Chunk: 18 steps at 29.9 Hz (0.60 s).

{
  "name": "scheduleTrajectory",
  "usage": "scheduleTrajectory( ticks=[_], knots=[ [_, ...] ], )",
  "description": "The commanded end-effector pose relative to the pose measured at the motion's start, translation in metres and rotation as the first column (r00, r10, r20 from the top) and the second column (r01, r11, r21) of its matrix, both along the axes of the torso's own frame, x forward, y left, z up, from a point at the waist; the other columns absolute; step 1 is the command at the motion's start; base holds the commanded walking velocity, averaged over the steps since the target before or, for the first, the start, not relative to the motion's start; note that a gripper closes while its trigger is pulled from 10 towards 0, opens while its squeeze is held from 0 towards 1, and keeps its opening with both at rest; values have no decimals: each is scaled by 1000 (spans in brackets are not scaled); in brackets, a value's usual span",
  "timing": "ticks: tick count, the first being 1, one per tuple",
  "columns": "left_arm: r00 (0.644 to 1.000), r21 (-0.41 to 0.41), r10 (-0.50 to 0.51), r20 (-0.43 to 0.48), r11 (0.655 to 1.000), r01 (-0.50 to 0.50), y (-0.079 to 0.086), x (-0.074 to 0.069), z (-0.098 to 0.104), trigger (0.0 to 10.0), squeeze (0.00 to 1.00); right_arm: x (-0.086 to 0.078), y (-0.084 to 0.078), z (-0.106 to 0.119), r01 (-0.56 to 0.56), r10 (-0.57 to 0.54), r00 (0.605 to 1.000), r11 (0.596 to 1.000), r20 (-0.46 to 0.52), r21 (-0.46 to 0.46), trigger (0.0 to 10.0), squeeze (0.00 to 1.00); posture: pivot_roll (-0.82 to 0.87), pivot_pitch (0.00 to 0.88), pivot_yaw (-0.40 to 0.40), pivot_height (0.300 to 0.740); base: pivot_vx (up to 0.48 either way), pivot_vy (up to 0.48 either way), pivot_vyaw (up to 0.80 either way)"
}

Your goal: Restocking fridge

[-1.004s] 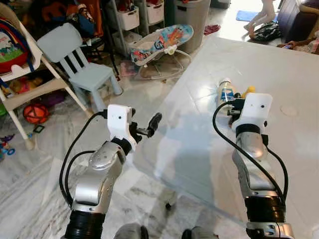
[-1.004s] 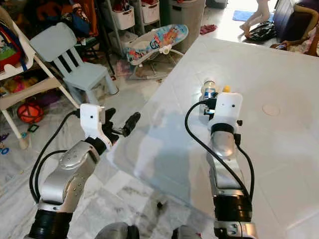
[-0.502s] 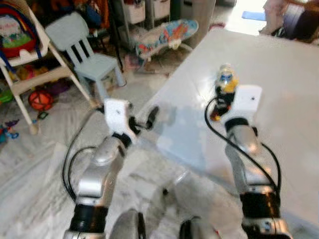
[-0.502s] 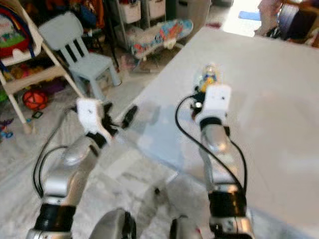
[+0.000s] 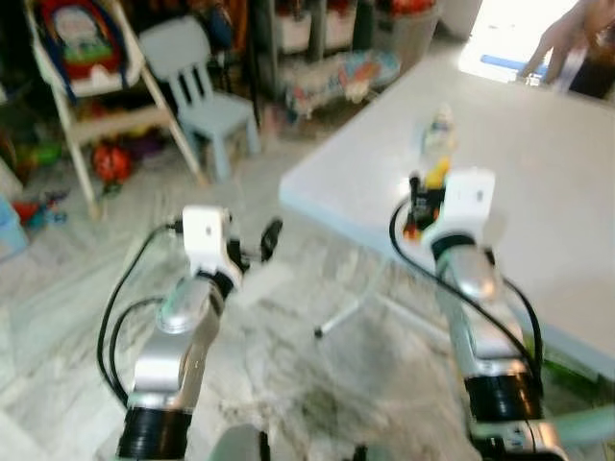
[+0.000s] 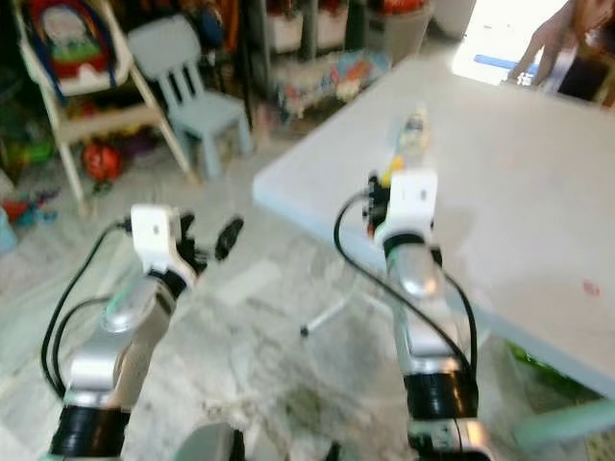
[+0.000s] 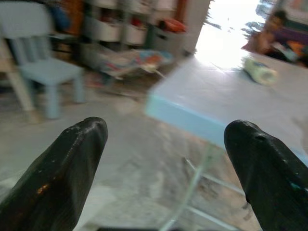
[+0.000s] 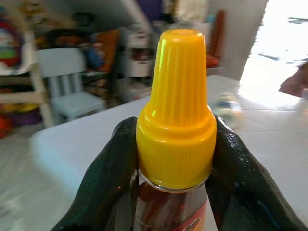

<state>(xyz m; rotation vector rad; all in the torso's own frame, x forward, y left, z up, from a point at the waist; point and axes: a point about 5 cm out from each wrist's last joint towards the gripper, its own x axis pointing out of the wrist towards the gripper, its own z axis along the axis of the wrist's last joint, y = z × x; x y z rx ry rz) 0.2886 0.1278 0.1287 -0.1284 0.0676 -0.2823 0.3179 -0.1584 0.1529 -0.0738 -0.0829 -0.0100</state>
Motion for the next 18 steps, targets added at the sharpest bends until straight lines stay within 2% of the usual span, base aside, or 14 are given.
scheduleTrajectory(
  ticks=[1, 12, 18],
  knots=[
    [999, 17, 34, 22, 999, -34, 6, -2, 5, 10000, 0, 5, 4, 15, -32, 33, 997, 999, 65, -7, 10000, 0, 72, 0, -22, 740, -296, 0, 800],
    [997, 33, 82, 7, 996, -82, 18, -7, -2, 10000, 0, 8, 0, 12, -23, 22, 998, 1000, 67, 3, 10000, 0, 74, 0, -19, 740, -267, 0, 800],
    [995, 40, 90, 29, 995, -91, 18, -4, 7, 10000, 0, 8, -3, 16, -31, 30, 996, 999, 80, 8, 10000, 0, 84, 0, -6, 740, -251, 0, 800]
  ],
)
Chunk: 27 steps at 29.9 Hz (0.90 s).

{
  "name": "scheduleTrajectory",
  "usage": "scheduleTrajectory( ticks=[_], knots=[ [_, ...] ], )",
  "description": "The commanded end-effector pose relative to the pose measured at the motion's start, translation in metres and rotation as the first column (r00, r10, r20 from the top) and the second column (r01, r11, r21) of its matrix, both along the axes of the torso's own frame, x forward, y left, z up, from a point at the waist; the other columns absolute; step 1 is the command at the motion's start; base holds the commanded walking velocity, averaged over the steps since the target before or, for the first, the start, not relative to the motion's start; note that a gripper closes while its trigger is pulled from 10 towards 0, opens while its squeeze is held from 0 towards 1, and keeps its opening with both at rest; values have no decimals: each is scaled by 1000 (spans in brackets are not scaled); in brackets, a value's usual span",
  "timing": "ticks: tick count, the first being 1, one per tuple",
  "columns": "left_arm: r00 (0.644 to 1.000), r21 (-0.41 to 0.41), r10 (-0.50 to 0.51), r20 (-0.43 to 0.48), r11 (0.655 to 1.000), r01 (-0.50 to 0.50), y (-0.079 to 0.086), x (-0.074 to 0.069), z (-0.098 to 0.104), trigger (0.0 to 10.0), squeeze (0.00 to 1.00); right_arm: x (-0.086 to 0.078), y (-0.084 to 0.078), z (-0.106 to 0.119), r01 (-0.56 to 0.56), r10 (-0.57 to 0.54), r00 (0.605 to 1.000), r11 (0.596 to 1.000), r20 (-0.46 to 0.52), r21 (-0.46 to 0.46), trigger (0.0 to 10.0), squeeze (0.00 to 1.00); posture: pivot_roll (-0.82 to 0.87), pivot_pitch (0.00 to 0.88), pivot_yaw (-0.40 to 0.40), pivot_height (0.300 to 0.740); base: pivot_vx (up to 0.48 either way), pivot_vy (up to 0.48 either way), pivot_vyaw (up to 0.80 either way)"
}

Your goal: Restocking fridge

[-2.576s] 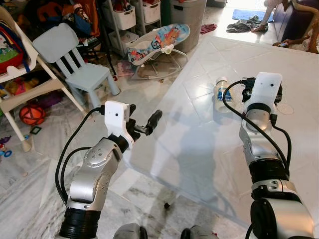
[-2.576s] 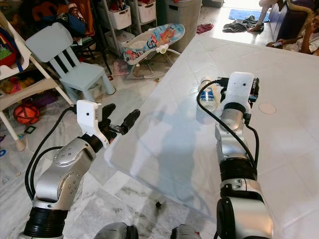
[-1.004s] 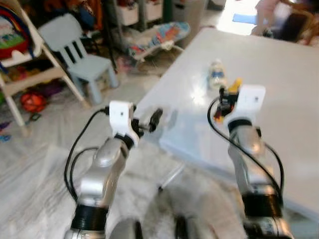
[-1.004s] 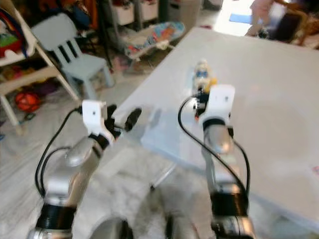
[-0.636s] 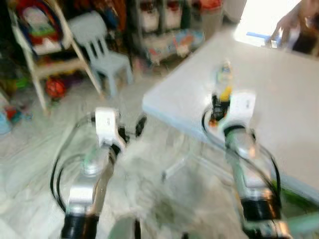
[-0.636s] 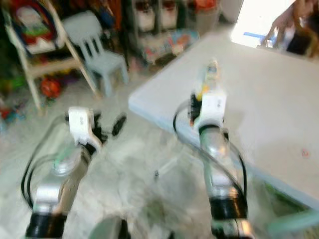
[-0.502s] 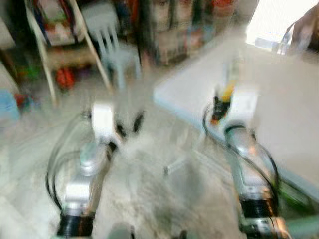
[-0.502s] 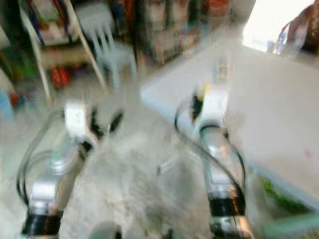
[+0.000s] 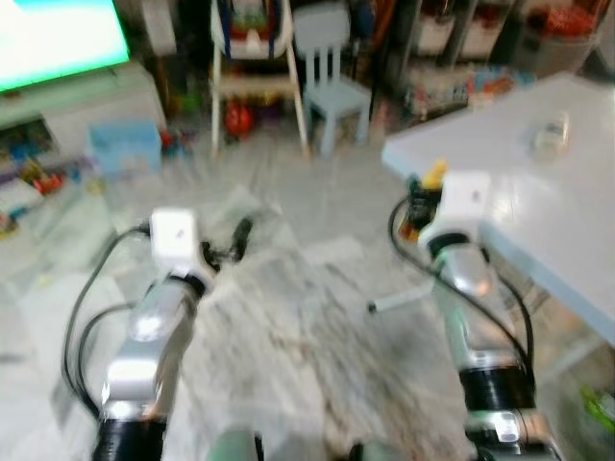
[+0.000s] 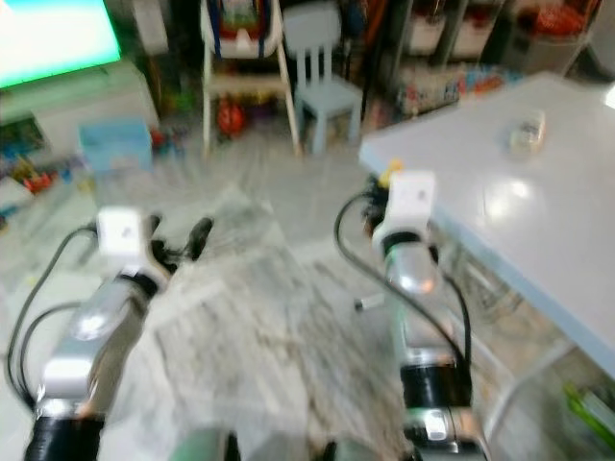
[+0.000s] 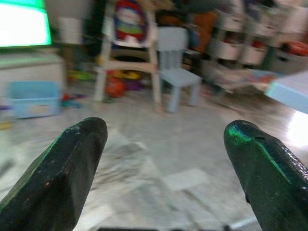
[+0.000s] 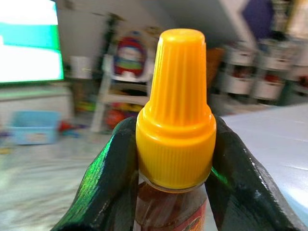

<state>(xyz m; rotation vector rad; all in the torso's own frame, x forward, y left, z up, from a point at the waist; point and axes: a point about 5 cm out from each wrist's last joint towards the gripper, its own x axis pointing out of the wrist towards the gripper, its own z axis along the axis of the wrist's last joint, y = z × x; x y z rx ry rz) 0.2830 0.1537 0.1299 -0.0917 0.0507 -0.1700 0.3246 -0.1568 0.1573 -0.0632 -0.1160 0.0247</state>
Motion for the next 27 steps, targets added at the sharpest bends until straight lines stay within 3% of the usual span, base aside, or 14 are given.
scheduleTrajectory(
  ticks=[1, 14, 27],
  knots=[
    [1000, 10, -24, 15, 1000, 24, -8, 1, 6, 10000, 0, 1, -5, 11, 6, -6, 999, 1000, 49, 1, 10000, 0, 86, 0, -7, 740, -251, 0, 800],
    [999, 31, 3, 33, 1000, -4, -1, -1, 13, 10000, 0, 4, 2, 17, -8, 7, 998, 1000, 62, 12, 10000, 0, 117, 0, -16, 740, -250, 0, 800],
    [999, 33, 51, 9, 998, -51, -5, 0, 9, 10000, 0, 1, -6, 5, 4, -5, 1000, 999, 9, 37, 10000, 0, 102, 0, -25, 740, 0, 0, 800]
  ],
)
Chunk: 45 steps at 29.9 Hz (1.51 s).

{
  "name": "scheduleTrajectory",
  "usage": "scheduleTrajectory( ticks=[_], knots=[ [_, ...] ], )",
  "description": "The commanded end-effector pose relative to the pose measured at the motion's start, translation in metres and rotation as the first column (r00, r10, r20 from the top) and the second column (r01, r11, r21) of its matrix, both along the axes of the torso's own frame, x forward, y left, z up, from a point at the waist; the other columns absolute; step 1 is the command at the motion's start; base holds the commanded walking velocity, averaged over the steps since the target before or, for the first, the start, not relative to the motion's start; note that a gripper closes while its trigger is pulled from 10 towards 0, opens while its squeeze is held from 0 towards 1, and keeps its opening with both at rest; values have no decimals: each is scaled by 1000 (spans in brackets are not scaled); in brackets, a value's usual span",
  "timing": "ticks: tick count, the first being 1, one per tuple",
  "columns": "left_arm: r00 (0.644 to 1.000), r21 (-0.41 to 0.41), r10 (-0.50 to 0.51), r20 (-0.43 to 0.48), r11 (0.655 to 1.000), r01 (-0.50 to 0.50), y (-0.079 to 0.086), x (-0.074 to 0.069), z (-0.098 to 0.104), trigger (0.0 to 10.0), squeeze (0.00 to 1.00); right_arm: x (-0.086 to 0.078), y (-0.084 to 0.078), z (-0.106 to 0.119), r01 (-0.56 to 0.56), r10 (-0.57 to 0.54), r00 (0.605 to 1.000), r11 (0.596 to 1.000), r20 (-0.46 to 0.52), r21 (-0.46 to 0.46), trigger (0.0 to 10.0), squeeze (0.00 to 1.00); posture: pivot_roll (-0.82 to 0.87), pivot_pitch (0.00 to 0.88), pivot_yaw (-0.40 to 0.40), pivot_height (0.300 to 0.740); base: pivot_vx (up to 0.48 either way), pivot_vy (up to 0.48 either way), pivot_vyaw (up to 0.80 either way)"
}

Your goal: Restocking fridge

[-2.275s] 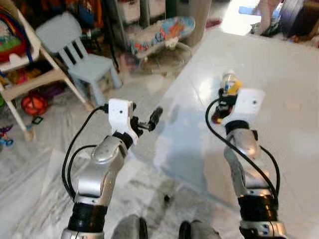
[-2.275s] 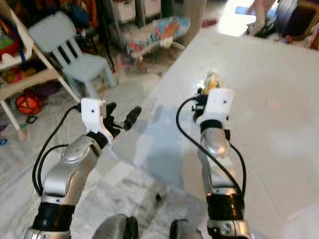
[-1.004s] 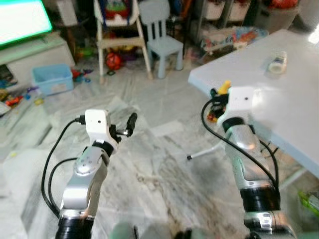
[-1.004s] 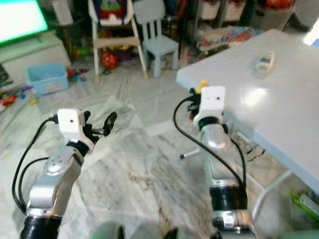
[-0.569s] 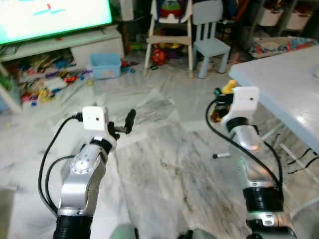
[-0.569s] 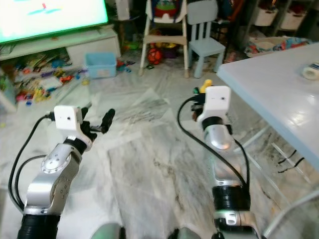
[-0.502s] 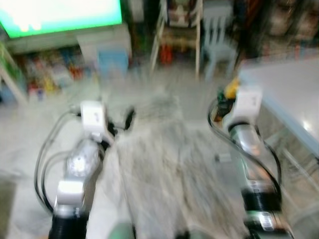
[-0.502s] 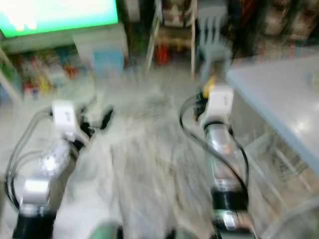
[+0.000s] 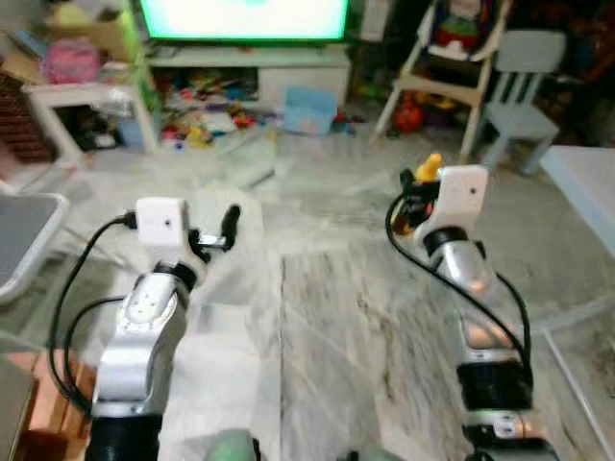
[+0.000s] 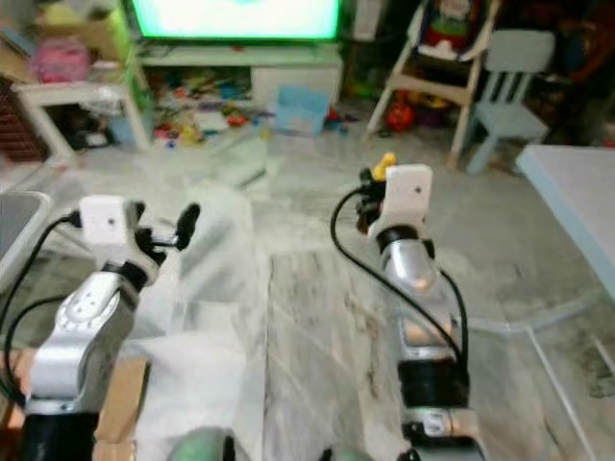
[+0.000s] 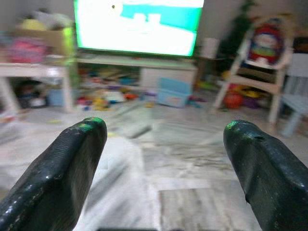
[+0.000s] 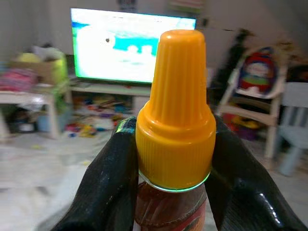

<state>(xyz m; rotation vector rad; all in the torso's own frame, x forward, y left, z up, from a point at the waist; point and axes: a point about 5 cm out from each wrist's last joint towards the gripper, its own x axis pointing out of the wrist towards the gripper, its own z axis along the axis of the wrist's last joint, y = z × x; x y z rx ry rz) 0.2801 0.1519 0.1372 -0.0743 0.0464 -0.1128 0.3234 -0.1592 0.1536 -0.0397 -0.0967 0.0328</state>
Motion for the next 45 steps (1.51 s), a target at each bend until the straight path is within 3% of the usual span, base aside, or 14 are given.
scheduleTrajectory(
  ticks=[1, 7, 14, 25, 39, 45],
  knots=[
    [1000, 15, -6, 6, 1000, 6, -4, 4, 3, 10000, 0, 3, -4, 9, 17, -18, 999, 1000, 26, 23, 10000, 0, 103, 0, -25, 740, 0, 0, 800],
    [1000, 24, -2, 14, 1000, 1, -5, 9, 8, 10000, 0, 6, 1, 13, 3, -4, 999, 1000, 37, 17, 10000, 0, 96, 0, -25, 740, -136, 0, 800],
    [1000, 27, 15, 2, 1000, -15, -5, 1, 4, 10000, 0, 8, 2, 12, -21, 21, 1000, 1000, 23, 13, 10000, 0, 102, 0, -58, 740, -366, 0, 800],
    [1000, 27, 14, -19, 1000, -13, -4, -4, -1, 10000, 0, 8, -4, 13, -4, 4, 1000, 1000, 21, 25, 10000, 0, 89, 0, -47, 740, -394, 247, 0],
    [999, 95, 43, 3, 995, -43, 2, -1, -3, 10000, 0, 1, -7, 10, 21, -21, 1000, 1000, 20, 9, 10000, 0, 82, 0, -36, 740, 0, 476, 0],
    [999, 69, 45, 9, 997, -46, 1, -1, -4, 10000, 0, 3, -6, 12, 19, -20, 1000, 1000, 21, 11, 10000, 0, 85, 0, -39, 740, 0, 480, 0]
  ],
)
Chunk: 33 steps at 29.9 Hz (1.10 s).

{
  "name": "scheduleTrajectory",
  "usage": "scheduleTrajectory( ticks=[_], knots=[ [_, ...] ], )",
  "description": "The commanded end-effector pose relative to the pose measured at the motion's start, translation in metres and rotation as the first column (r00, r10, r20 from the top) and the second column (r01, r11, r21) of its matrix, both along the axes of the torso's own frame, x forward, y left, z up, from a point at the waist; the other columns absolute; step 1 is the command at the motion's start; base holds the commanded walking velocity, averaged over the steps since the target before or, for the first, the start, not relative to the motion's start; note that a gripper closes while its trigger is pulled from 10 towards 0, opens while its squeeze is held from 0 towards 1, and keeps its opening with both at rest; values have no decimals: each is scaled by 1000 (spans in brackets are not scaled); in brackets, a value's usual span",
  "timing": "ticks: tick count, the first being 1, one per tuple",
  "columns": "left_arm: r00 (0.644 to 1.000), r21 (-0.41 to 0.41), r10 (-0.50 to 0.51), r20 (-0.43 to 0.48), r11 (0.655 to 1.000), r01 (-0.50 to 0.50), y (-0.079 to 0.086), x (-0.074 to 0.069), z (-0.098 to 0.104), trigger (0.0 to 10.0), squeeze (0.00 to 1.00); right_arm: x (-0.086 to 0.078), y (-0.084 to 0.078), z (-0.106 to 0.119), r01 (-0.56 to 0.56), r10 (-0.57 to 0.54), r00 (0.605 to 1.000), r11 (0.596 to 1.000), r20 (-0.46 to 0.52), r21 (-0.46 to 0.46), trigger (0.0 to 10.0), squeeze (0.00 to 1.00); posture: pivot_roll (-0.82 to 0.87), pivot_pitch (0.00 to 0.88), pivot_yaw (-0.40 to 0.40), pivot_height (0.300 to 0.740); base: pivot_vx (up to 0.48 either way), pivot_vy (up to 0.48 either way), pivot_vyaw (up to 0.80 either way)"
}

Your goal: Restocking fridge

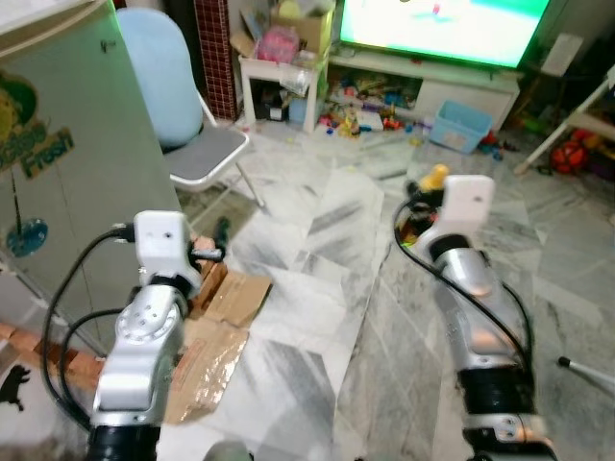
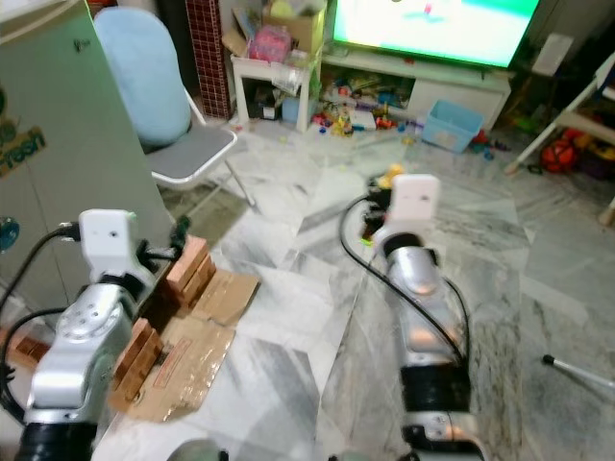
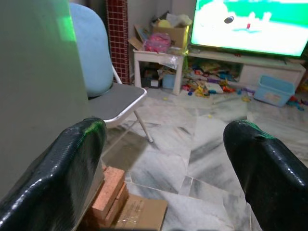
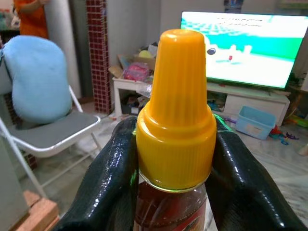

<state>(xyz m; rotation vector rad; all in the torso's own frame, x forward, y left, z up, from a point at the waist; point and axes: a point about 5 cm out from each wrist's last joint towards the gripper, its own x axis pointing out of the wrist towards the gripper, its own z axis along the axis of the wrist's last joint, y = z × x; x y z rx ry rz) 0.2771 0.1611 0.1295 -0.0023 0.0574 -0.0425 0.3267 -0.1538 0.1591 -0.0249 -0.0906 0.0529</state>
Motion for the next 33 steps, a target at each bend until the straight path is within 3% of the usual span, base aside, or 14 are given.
scheduleTrajectory(
  ticks=[1, 19, 29, 33],
  knots=[
    [999, -13, -29, 22, 999, 30, -9, 2, 5, 10000, 0, 0, -12, 7, 43, -43, 999, 999, 29, -5, 10000, 0, 85, 0, -40, 740, 0, 480, 0],
    [994, -63, -108, 2, 992, 108, -23, -4, 3, 10000, 0, 1, -21, 5, 96, -95, 995, 995, 23, -41, 10000, 0, 82, 0, -42, 740, 0, 479, 0],
    [993, -63, -120, -8, 991, 119, -20, -8, 2, 10000, 0, -1, -23, 3, 124, -123, 992, 990, 14, -65, 10000, 0, 82, 2, -42, 740, 0, 449, 0],
    [991, -64, -131, -8, 989, 130, -16, -13, 2, 10000, 0, -1, -27, 0, 149, -149, 989, 985, 6, -88, 10000, 0, 83, 5, -42, 740, 0, 0, 0]
  ],
)
